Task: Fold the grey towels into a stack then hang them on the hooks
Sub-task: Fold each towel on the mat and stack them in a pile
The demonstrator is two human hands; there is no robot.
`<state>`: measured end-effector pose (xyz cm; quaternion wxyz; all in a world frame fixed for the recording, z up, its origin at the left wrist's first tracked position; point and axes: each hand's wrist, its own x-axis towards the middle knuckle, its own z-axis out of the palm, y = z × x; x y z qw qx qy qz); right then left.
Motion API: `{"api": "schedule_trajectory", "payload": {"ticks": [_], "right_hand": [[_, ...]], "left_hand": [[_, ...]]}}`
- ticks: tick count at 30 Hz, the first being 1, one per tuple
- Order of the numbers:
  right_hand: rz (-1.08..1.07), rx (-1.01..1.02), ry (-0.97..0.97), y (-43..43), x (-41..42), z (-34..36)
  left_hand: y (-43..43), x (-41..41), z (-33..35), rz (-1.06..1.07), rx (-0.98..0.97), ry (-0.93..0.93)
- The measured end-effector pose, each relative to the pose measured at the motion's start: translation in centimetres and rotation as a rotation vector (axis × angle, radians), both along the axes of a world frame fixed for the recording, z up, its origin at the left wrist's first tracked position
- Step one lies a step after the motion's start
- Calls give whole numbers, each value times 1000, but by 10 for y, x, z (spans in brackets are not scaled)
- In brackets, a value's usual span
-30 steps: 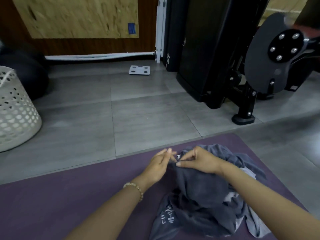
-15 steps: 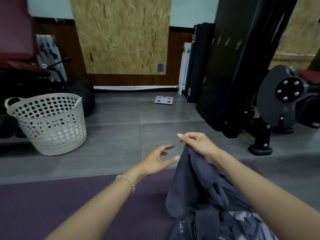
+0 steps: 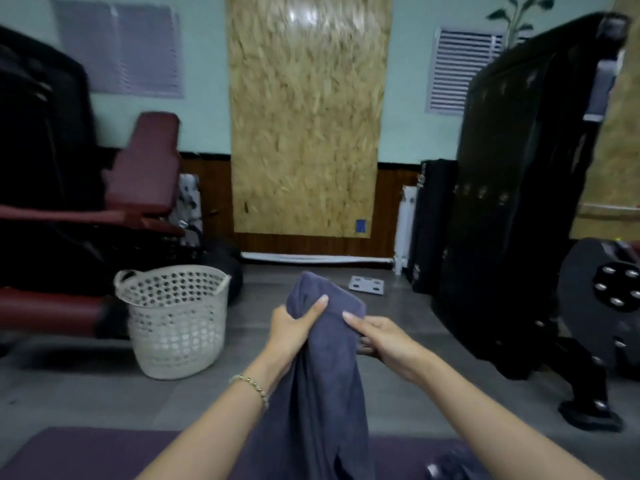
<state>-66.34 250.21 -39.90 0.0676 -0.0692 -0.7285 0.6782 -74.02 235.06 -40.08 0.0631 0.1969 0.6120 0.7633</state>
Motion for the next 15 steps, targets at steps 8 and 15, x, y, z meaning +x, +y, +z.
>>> {"api": "schedule_trajectory", "payload": {"ticks": [8, 15], "right_hand": [[-36, 344, 392, -76, -46, 77], [298, 639, 391, -97, -46, 132]], "left_hand": [[-98, -19, 87, -58, -256, 55], [-147, -33, 124, 35, -332, 294]]}}
